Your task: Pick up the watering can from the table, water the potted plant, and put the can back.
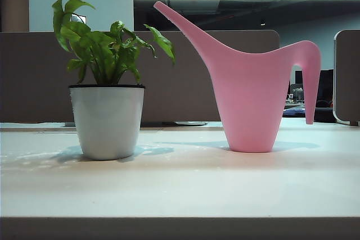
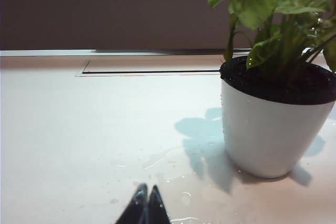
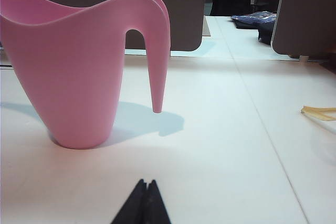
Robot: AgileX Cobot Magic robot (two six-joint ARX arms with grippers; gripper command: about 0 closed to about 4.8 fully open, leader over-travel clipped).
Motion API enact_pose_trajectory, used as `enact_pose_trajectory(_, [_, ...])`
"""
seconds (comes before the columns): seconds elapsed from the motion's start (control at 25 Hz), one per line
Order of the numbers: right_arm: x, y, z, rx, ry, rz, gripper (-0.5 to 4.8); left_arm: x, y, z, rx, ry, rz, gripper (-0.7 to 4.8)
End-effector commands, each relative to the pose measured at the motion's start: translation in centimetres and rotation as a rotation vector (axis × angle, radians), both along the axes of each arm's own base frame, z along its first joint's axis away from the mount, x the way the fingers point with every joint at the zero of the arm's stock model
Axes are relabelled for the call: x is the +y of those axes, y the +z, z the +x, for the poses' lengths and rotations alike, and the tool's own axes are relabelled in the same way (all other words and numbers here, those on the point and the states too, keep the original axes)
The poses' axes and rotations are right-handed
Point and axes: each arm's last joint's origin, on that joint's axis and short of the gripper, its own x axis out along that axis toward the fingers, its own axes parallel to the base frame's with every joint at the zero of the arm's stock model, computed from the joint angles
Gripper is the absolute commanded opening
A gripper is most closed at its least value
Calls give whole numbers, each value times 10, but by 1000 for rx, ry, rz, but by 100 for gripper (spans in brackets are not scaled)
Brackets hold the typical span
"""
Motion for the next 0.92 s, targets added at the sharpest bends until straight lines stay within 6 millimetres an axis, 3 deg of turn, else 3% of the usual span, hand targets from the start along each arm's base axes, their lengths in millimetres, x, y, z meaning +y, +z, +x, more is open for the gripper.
enact_pose_trajectory(0.04, [0, 0, 0, -18, 2, 4, -1, 0, 2, 0, -7, -9, -16, -3])
enact_pose_trajectory(0.4, [0, 9, 0, -97, 4, 71, -1, 0, 8, -2, -15, -5, -30, -5])
enact_pose_trajectory(0.48, [0, 28, -4, -213, 13, 152, -1, 0, 29, -7, -68, 0, -50, -5])
enact_pose_trajectory(0.52, [0, 44, -9, -267, 13, 159, -2, 0, 50, -13, -119, -3, -50, -5])
enact_pose_trajectory(0.68, [-1, 86, -24, -350, 6, 162, -4, 0, 91, -24, -155, -6, -39, -5])
enact_pose_trajectory(0.92, [-5, 143, -40, -332, -121, 164, -5, -1, 135, -10, -108, -54, -36, -5])
